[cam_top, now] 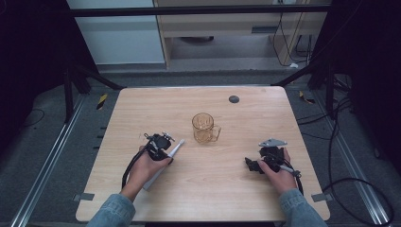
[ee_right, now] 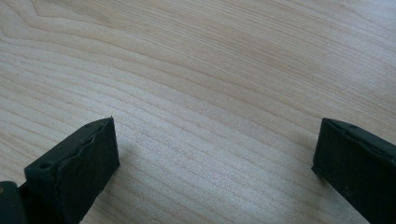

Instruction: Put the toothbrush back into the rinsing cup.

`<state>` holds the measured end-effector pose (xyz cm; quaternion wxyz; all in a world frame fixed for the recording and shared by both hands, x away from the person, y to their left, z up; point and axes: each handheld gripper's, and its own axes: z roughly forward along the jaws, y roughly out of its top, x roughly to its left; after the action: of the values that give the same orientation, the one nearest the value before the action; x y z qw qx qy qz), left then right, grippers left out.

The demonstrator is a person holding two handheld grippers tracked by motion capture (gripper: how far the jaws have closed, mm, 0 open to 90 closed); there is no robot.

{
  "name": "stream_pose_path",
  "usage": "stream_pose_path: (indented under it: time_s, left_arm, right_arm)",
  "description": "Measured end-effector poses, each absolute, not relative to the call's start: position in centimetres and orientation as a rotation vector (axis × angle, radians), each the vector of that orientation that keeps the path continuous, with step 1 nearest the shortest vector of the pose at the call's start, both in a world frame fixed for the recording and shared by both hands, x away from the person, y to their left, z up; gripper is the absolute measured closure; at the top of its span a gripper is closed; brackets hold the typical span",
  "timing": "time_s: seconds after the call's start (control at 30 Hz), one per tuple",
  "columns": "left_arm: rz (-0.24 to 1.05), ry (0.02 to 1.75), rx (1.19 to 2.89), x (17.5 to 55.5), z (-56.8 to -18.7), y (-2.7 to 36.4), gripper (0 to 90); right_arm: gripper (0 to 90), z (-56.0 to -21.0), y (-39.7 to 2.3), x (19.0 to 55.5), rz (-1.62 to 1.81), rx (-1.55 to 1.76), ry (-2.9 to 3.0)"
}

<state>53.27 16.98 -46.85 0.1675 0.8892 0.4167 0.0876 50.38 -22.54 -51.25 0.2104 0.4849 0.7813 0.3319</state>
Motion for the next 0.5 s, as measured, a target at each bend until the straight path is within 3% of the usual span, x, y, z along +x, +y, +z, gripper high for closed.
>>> stream_pose_path:
  time_s: [0.5]
  left_arm:
    - [0.333, 1.170, 2.441, 53.1, -44.3, 17.9, 67.7]
  right_arm:
    - [0.3, -51.2, -22.5, 50.4, 0.923, 1.350, 2.171]
